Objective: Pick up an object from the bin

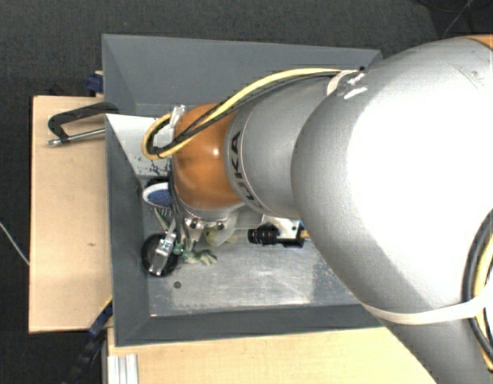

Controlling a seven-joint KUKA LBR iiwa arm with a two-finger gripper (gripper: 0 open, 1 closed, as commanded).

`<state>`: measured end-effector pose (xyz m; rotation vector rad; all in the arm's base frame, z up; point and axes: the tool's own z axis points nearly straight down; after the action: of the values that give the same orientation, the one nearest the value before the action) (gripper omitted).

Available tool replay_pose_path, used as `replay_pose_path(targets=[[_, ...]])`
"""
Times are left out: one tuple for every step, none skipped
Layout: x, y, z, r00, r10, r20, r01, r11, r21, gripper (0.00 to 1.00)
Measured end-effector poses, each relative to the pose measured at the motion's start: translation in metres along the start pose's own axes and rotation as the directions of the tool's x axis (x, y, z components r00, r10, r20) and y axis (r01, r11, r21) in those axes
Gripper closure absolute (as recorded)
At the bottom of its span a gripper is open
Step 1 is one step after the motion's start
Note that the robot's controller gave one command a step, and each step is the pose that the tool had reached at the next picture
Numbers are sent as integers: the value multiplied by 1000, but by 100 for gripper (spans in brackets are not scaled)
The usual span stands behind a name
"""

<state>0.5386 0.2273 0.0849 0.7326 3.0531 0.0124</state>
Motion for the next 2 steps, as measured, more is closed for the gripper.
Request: replay_pose_path(targets=[[2,0,5,995,99,-4,-99,995,10,0],[2,3,5,995,102,-3,-102,995,2,100]])
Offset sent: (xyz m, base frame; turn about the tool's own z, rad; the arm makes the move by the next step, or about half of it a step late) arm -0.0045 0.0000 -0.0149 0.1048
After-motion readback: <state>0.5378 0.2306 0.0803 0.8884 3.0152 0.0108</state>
